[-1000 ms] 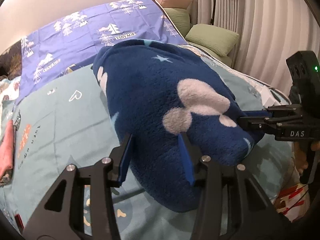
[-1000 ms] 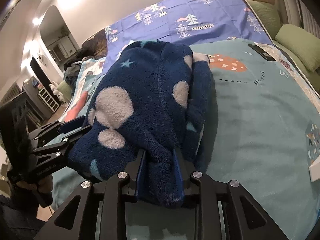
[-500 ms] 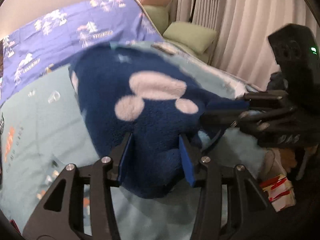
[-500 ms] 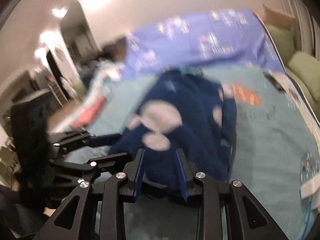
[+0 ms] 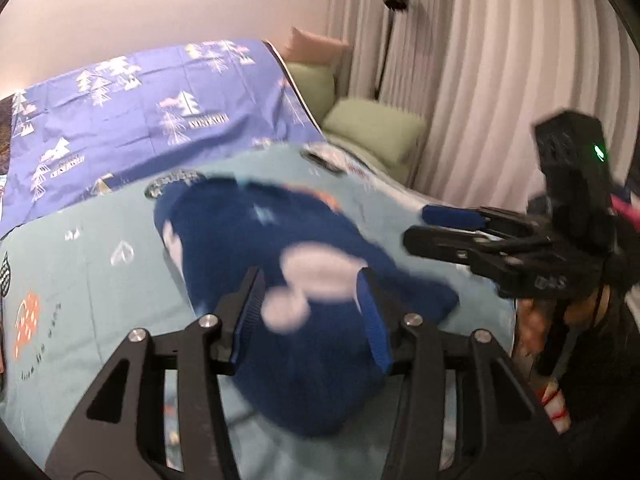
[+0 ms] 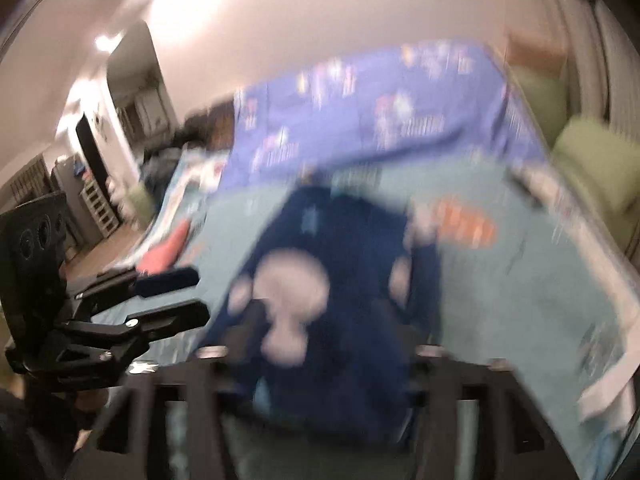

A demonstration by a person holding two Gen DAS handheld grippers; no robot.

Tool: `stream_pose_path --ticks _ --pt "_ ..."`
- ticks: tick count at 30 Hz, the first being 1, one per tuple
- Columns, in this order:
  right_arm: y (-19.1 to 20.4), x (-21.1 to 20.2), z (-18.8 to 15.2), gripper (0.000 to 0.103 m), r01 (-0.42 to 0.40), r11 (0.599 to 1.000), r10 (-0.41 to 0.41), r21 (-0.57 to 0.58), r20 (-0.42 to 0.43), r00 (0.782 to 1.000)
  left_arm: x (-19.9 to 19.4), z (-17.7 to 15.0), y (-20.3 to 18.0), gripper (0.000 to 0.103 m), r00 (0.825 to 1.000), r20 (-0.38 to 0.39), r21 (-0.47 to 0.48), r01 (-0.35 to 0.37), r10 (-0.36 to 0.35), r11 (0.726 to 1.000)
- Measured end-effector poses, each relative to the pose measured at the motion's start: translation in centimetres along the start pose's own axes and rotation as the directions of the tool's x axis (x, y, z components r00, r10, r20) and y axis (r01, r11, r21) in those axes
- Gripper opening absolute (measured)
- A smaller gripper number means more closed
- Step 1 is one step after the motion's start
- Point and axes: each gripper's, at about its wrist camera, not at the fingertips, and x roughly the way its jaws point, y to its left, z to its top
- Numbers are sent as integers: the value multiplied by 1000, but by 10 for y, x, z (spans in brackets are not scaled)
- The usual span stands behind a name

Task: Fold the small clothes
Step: 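Grasp the navy fleece bundle with the left gripper while the right gripper grasps it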

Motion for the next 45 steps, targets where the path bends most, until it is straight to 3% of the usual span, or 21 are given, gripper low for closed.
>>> stream_pose_path --ticks 2,4,7,9,11,14,18,22,26,29,31,32,35,36,38,42,45 --pt "-6 10 15 76 -17 999 17 28 19 1000 19 16 12 51 1000 8 -30 -16 16 999" --pt "-17 31 28 76 -26 996 27 90 -8 1000 45 24 20 51 998 -31 -48 -55 54 997" --pt "-31 69 28 71 -65 983 85 169 -113 990 92 18 44 51 988 -156 -175 -18 -10 984" --pt "-39 100 13 61 -40 980 83 195 -216 973 112 2 54 51 983 -183 -226 -14 -29 974" --pt "-48 141 -18 51 31 980 45 199 -365 930 123 -9 52 51 981 -193 -159 -18 -13 987" --pt "-51 139 -33 50 19 982 40 188 -305 951 125 -16 44 51 984 -180 -135 -24 -1 991" --pt "-44 130 -27 51 17 988 33 155 -314 949 116 -13 37 51 984 -175 -95 -42 25 995" --pt "-53 105 14 51 -52 974 107 222 -242 964 88 12 35 51 991 -131 -64 -28 20 998" --pt "-58 105 57 51 -30 984 64 178 -188 980 88 48 53 56 996 -58 -56 -64 61 996" --pt "-54 135 73 51 -85 976 129 201 -219 967 118 67 76 56 993 -93 -119 -88 77 989" --pt "-55 164 72 51 -121 966 183 229 -273 945 148 71 95 56 989 -145 -184 -60 33 981" --pt "-55 180 68 50 -109 966 180 234 -306 935 161 66 103 56 984 -176 -222 -52 12 974" --pt "-65 233 27 48 47 973 67 224 -473 878 205 38 126 53 960 -271 -308 -23 -65 951" --pt "-69 240 14 48 44 967 84 252 -473 877 206 32 125 52 963 -260 -311 -16 -68 950" --pt "-70 225 15 48 16 962 105 271 -423 900 195 26 115 52 974 -221 -254 -13 -45 967" --pt "-60 219 12 48 22 977 69 212 -413 908 187 19 97 52 977 -208 -144 -68 37 987" --pt "-59 216 12 48 23 979 64 202 -411 909 181 24 104 52 981 -191 -171 -48 14 984"
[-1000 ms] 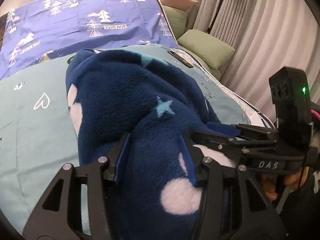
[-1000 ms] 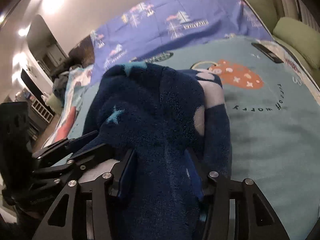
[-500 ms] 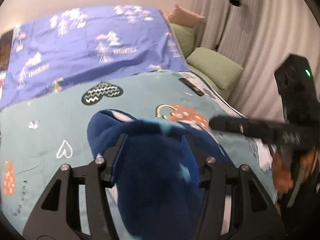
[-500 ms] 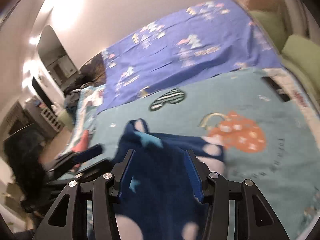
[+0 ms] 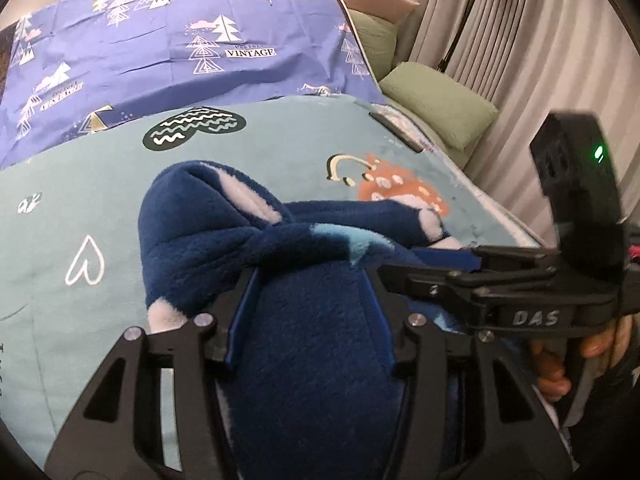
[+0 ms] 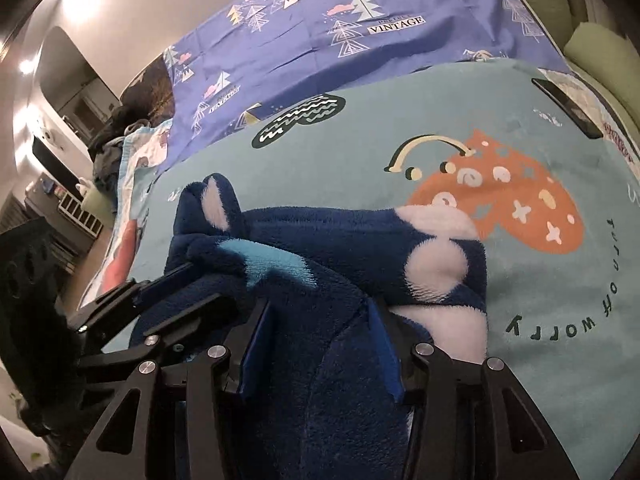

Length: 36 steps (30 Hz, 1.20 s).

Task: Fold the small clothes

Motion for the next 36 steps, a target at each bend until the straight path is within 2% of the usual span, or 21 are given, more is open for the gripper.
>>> stream_pose_path --ticks 3,5,7,9,10,11,13,17,19,21,23,24,25,26,29,33,36 --pt "-8 0 0 48 -30 999 29 21 17 999 -11 12 19 52 995 17 -92 95 -94 991" --pt "-12 5 8 48 -43 999 43 33 20 999 -16 21 33 52 991 34 -148 133 -130 980" --pt "-12 6 9 48 -43 998 42 34 17 999 -16 28 40 53 995 45 -162 99 -93 982" --pt "-9 6 10 49 -34 999 34 26 15 999 -2 31 42 56 999 9 -116 -35 37 993" --pt "-9 6 10 49 -33 999 33 26 15 999 11 28 42 60 995 -27 -89 -98 96 991" --pt "-10 7 10 49 -32 999 31 30 12 999 22 23 46 66 993 -44 -103 -110 106 989" --pt "-13 8 11 49 -40 998 40 39 6 999 21 18 48 66 995 -18 -142 -98 97 985" --pt "-11 3 11 49 -32 999 31 27 18 999 8 20 37 65 990 -27 -106 -139 137 985" --pt "-5 -10 10 50 -12 1000 12 8 46 999 -13 19 30 65 990 -11 -99 -140 140 985" --pt "-2 -33 8 54 -35 999 35 -7 85 996 -35 15 22 65 993 21 -86 -111 113 990" --pt "-3 -59 3 70 -101 995 103 -20 132 986 -62 4 8 65 997 67 -58 -43 47 997" --pt "-6 -73 -2 74 -129 991 131 -26 153 980 -71 -2 3 66 997 73 -43 -17 20 999" --pt "-8 -80 -4 81 -134 991 137 -29 155 978 -73 -6 -1 66 998 70 -34 -5 7 999" --pt "-14 -87 -10 84 -132 991 135 -30 150 979 -78 -16 -6 69 998 57 -21 6 -5 1000" --pt "-33 -93 -26 84 -120 993 117 14 119 986 -81 -34 -12 72 1000 15 -39 18 -17 999" --pt "-64 -84 -52 84 -154 980 151 130 29 988 -83 -52 -7 79 999 -4 -112 51 -51 992" --pt "-79 -78 -69 86 -222 954 225 201 10 974 -80 -55 2 82 995 -29 -192 88 -95 978"
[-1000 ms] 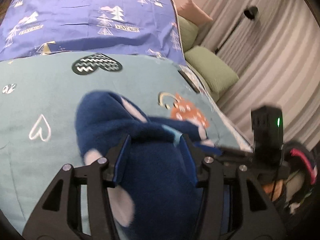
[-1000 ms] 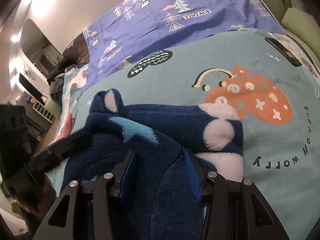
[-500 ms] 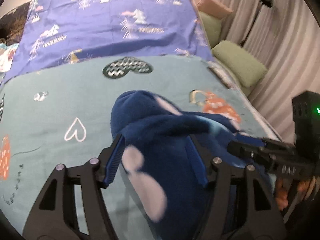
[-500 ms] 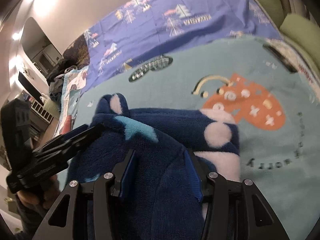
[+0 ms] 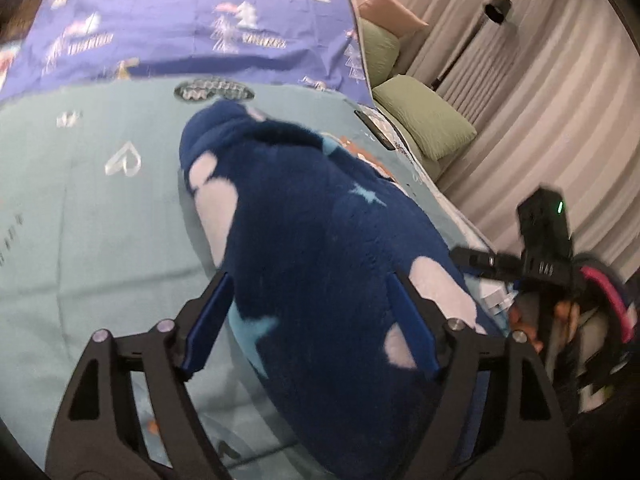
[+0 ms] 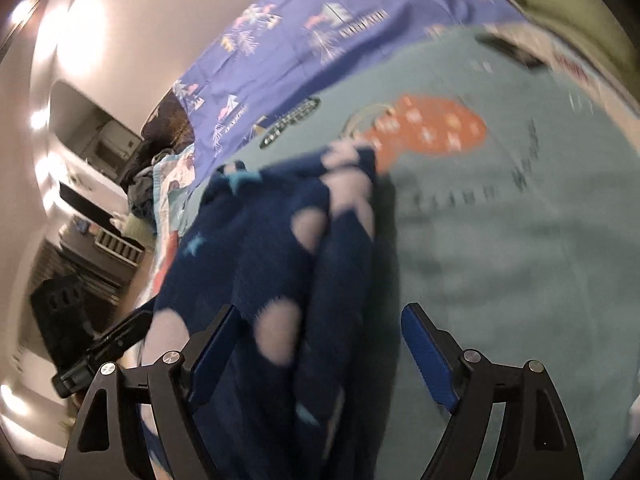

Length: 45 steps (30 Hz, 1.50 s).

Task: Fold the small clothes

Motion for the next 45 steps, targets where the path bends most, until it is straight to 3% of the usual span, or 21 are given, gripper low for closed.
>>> stream_pose_path --ticks 3,6,13,16,21,26,30,37,43,45 --pt "-7 1 -9 89 -68 997 68 34 -21 997 1 -4 6 83 999 -30 -59 24 -25 998" --pt "-3 1 -14 93 -64 998 64 3 -28 998 1 -8 -1 84 999 -25 -38 20 -21 999" --pt "1 11 -11 94 -63 998 62 -9 -47 997 6 -7 0 88 1000 -26 -32 14 -15 999" --pt "2 19 -9 102 -54 999 53 -6 -57 997 7 -9 4 92 999 -31 -37 23 -24 999" --pt "-11 33 -7 103 -112 993 115 31 -96 989 24 -12 18 103 996 -64 -54 65 -68 996" --pt "-15 43 -1 103 -160 987 160 9 -110 981 44 -15 38 103 966 -108 -173 214 -235 961" --pt "-11 54 6 103 -185 983 181 -15 -131 975 56 -15 45 103 940 -126 -219 284 -316 934" --pt "-7 71 24 103 -231 972 219 -52 -174 960 67 -1 43 103 918 -184 -222 310 -352 924" --pt "-4 89 48 103 -302 951 283 -64 -212 935 68 7 55 103 882 -206 -306 354 -425 884" --pt "-5 94 55 103 -323 944 300 -69 -231 926 66 4 57 103 879 -199 -307 363 -433 880"
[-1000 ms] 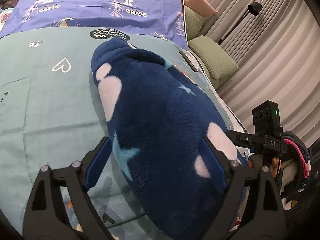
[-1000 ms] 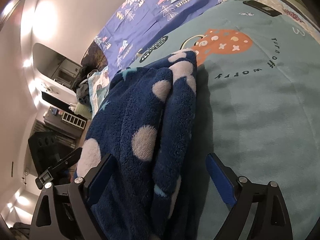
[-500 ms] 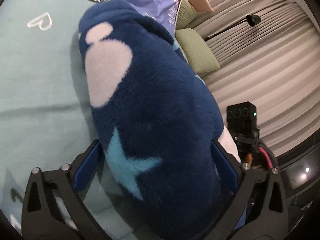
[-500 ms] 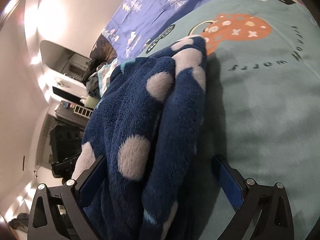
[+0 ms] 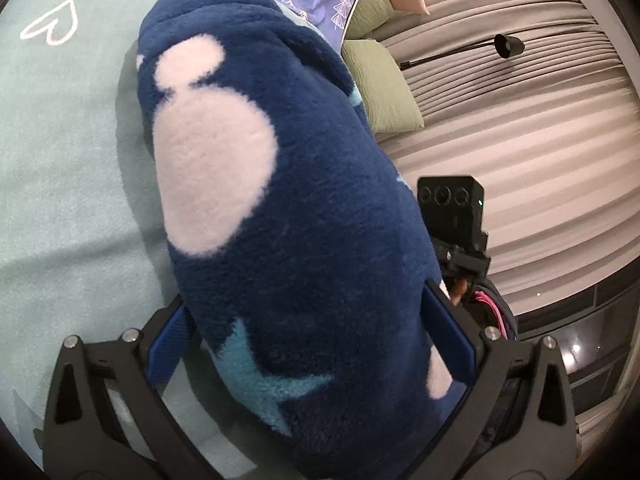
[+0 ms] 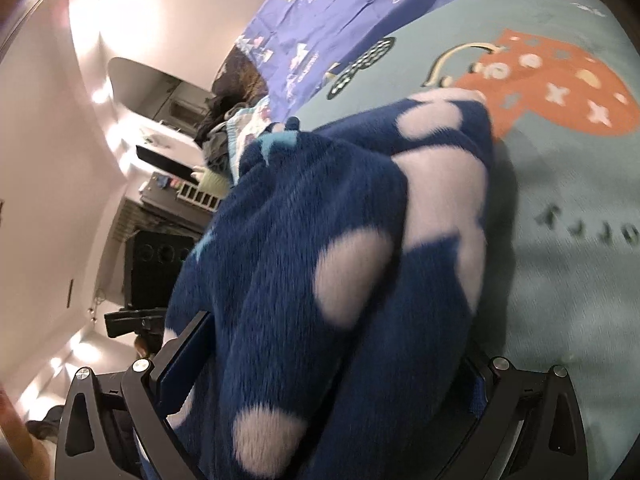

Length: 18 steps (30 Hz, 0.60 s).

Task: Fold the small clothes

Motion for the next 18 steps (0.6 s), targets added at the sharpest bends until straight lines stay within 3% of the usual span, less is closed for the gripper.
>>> stream_pose_path --ticks 2,6,8,10,14,18 --pt "-2 0 4 103 -13 1000 13 0 -7 1000 -7 -3 4 103 1000 9 13 6 -6 1000" --pt "-8 0 17 103 -32 999 32 1 2 999 -31 -8 7 103 993 108 80 -62 53 995" --pt "-12 2 23 103 -38 999 38 2 4 999 -35 1 12 103 987 141 64 -91 82 994" --pt "-14 7 31 103 -22 1000 22 6 7 1000 -24 13 17 103 987 128 58 -101 93 993" --pt "-6 19 34 103 45 998 -45 -48 -6 999 4 29 24 103 993 109 33 -40 37 999" --pt "0 19 30 100 77 994 -76 -83 15 997 20 35 7 102 990 123 94 -78 66 993"
